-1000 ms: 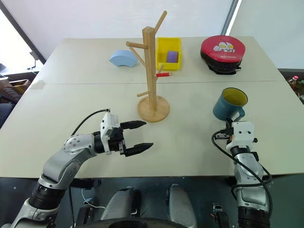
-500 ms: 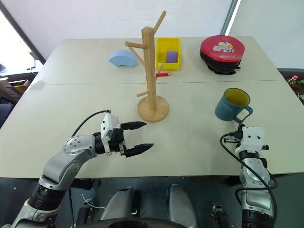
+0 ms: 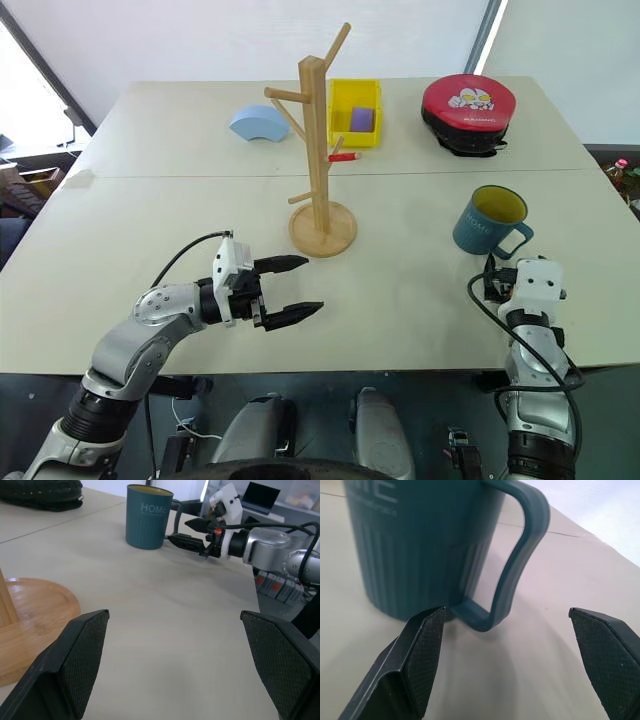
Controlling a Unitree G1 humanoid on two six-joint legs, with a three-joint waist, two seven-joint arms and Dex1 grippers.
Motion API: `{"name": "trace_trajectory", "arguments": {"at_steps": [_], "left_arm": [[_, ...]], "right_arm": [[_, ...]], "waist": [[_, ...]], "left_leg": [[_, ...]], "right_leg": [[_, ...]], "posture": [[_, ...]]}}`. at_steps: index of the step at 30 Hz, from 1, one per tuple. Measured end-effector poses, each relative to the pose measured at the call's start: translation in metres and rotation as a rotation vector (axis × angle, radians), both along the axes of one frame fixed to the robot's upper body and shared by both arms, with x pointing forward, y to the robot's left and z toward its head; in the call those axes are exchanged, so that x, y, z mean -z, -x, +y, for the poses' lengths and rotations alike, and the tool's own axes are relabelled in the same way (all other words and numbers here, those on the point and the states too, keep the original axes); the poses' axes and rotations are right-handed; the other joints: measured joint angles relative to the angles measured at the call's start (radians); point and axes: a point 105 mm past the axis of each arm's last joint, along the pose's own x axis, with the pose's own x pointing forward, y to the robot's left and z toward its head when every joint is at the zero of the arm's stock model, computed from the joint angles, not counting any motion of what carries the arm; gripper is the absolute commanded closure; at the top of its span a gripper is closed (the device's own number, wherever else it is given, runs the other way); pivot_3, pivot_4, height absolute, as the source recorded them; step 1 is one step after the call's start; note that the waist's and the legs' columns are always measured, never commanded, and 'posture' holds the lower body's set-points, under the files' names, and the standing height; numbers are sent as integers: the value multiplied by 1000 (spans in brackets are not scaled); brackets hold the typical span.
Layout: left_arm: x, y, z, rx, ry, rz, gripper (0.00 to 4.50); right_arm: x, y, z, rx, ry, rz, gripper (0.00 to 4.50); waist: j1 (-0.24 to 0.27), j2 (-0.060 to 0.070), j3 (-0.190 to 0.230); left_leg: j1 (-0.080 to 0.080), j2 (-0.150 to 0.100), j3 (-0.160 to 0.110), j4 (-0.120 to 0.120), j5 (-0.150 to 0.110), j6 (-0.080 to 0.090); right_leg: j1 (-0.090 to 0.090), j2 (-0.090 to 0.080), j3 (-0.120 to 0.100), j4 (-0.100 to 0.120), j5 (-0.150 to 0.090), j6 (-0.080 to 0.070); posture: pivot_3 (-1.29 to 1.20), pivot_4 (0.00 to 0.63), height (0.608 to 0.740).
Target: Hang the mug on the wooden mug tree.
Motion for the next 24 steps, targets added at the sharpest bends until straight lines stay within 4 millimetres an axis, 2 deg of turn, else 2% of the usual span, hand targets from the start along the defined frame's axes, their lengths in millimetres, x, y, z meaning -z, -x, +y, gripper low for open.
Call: {"name": "trace_trajectory", "arguments": {"at_steps": [12, 20, 24], "left_arm": [[0, 0, -1, -1, 5, -1, 0], [-2, 0, -2, 1, 17, -11, 0], [-3, 0, -2, 2, 18, -13, 0]], "right_arm": [[-2, -4, -21, 73, -55, -36, 485], [-6, -15, -17, 36, -96, -56, 485], [-7, -24, -13, 6, -113, -59, 2407]], "waist": [[-1, 0, 0], [-1, 0, 0], [-2, 0, 0]], "left_leg": [[0, 0, 0, 0, 0, 0], [0, 0, 0, 0, 0, 0], [0, 0, 0, 0, 0, 0]], "right_leg": [[0, 0, 0, 0, 0, 0], [0, 1, 0, 0, 0, 0], [0, 1, 1, 0, 0, 0]], "posture": [[0, 150, 735], [0, 150, 735], [0, 150, 735]]}}
